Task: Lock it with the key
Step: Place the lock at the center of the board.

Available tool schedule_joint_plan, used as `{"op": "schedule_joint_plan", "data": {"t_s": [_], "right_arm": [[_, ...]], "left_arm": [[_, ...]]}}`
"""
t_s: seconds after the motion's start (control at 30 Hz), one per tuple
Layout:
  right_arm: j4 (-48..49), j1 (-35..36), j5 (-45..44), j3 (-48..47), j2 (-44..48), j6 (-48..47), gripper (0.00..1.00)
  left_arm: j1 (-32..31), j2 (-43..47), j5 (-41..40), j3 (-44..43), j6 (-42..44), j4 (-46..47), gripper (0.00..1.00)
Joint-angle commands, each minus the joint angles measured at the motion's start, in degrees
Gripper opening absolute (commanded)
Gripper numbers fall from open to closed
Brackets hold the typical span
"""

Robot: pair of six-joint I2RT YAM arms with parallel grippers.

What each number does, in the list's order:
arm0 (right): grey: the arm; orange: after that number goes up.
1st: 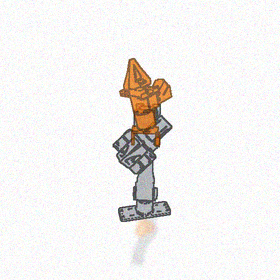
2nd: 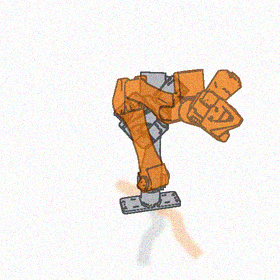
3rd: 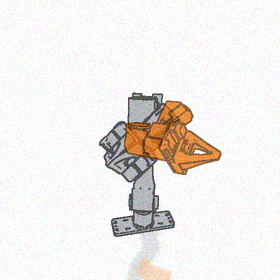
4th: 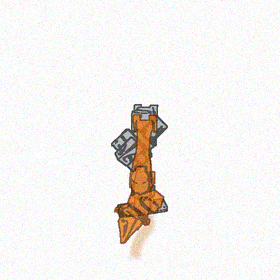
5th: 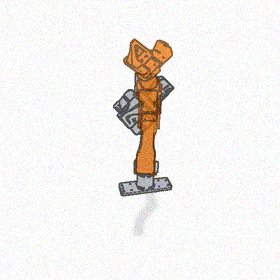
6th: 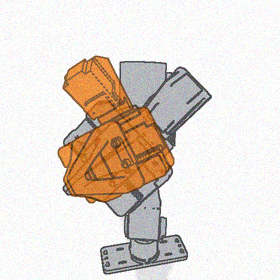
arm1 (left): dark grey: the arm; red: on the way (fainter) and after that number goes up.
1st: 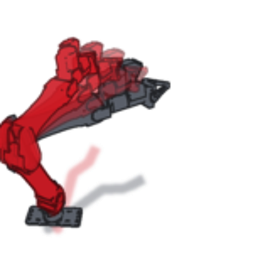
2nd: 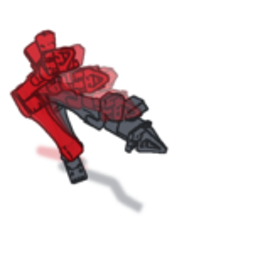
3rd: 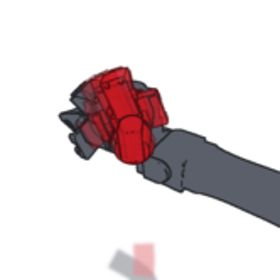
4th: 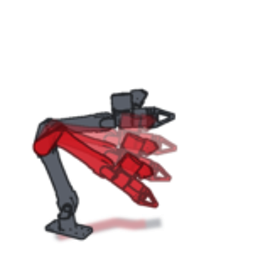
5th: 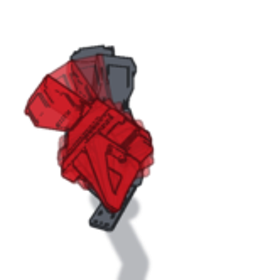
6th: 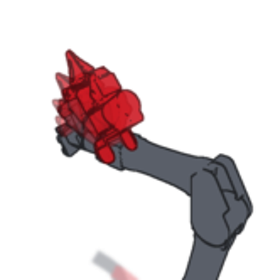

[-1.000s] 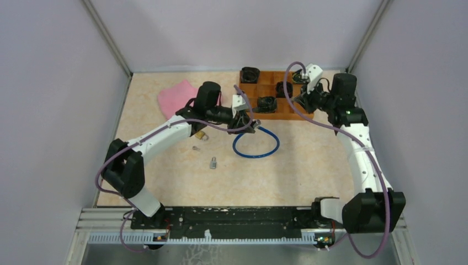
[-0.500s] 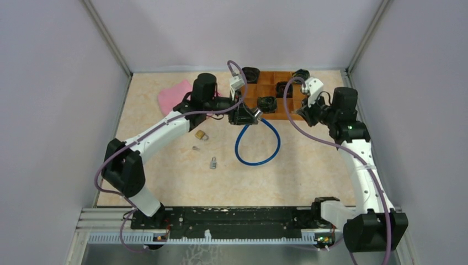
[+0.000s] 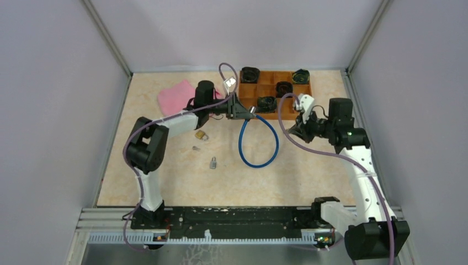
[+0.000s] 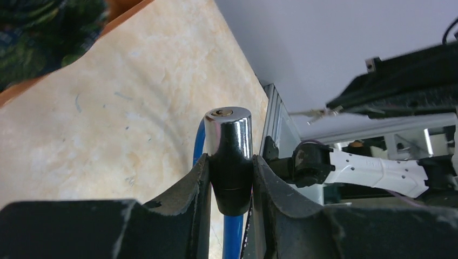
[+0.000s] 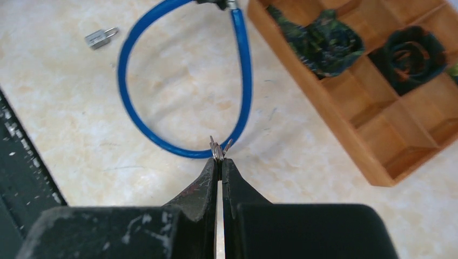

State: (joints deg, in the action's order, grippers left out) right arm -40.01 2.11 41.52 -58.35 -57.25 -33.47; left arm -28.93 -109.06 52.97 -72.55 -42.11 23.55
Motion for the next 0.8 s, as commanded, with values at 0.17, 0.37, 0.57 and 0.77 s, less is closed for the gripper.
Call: {"op": "schedule_joint_plan", "data": {"t_s": [0.17,0.37,0.57,0.77], "right_arm": [[-1.59,5.82,3.93,4.88,-0.21,-3.85,0.0],[-1.2,5.97,3.14,5.99,-1.83,-4.16,0.0],[0.93,7.22,4.61,7.51,-2.8,-3.06,0.0],[3.09,8.52,5.39,9.0,-4.27,-2.87,0.0]], "left_arm": [[2.1,-11.0,4.72,1.71,-10.63,10.72,0.12],[3.57,-12.52,5.95,2.55,-5.72,5.9,0.33],[5.47,-10.85,3.15,-0.39,7.73,-7.6,0.57],[5.61,-6.25,-4.79,-5.01,25.03,-20.19,0.77]]}}
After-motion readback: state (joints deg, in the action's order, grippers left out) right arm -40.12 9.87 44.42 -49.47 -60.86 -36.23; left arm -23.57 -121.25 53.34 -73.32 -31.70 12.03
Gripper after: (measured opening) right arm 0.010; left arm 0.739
